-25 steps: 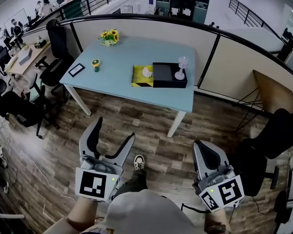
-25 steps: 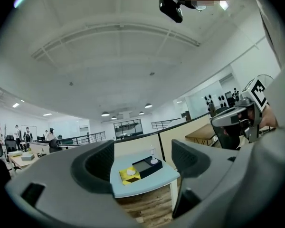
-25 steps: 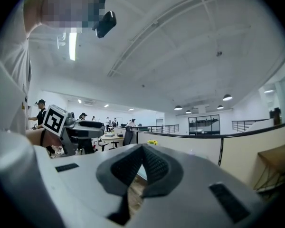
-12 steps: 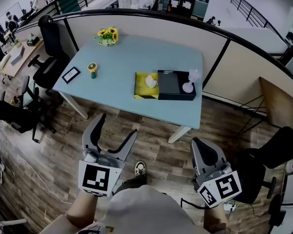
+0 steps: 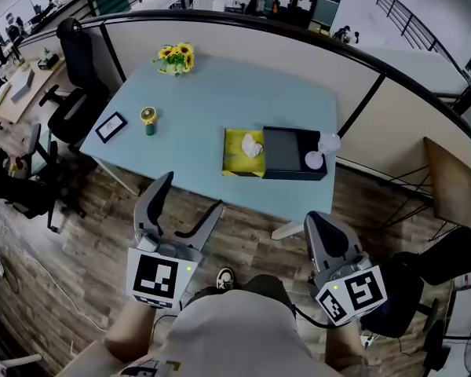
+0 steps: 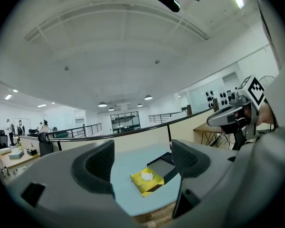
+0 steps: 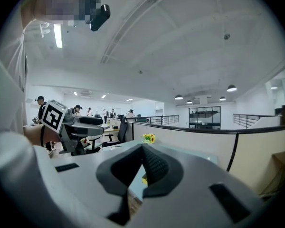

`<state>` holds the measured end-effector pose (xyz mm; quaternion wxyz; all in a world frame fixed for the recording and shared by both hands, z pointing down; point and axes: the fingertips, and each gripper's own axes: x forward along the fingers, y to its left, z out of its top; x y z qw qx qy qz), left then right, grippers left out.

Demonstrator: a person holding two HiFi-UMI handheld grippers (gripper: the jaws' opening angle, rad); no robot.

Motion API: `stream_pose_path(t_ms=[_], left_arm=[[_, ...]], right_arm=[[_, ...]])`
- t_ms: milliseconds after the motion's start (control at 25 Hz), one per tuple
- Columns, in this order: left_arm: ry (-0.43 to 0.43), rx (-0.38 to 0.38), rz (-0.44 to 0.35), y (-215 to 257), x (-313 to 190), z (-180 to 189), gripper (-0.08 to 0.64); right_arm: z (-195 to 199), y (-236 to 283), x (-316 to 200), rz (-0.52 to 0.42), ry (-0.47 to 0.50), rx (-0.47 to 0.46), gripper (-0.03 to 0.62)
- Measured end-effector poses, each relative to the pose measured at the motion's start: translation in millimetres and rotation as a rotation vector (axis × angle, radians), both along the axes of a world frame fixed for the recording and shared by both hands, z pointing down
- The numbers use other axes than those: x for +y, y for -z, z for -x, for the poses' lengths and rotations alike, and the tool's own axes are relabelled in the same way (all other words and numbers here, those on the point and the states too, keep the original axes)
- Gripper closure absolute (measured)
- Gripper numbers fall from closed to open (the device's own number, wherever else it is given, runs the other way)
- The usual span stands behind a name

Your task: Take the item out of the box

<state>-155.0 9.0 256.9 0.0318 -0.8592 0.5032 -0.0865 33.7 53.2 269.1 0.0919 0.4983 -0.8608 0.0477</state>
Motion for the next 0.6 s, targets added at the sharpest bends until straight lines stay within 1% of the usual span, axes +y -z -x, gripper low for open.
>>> stream_pose_path(t_ms=[320, 440, 600], left_arm=[[-0.014, -0.015, 0.026, -18.1, -51.6, -6.0, 0.193], [-0.013, -0.023, 0.037, -22.5, -76.4, -13.7, 0.193], [-0.010, -0.052, 0.051, -28.2, -116.2, -26.6, 0.193]], right_arm=[[-10.2, -22.1, -51.4, 0.033, -0.022, 0.005, 0.589], [-18.8, -28.4, -76.9, 0.044, -0.024, 0.002, 0.589], [-29.3, -35.1, -117.2, 0.073, -0.009, -0.001, 0.589]])
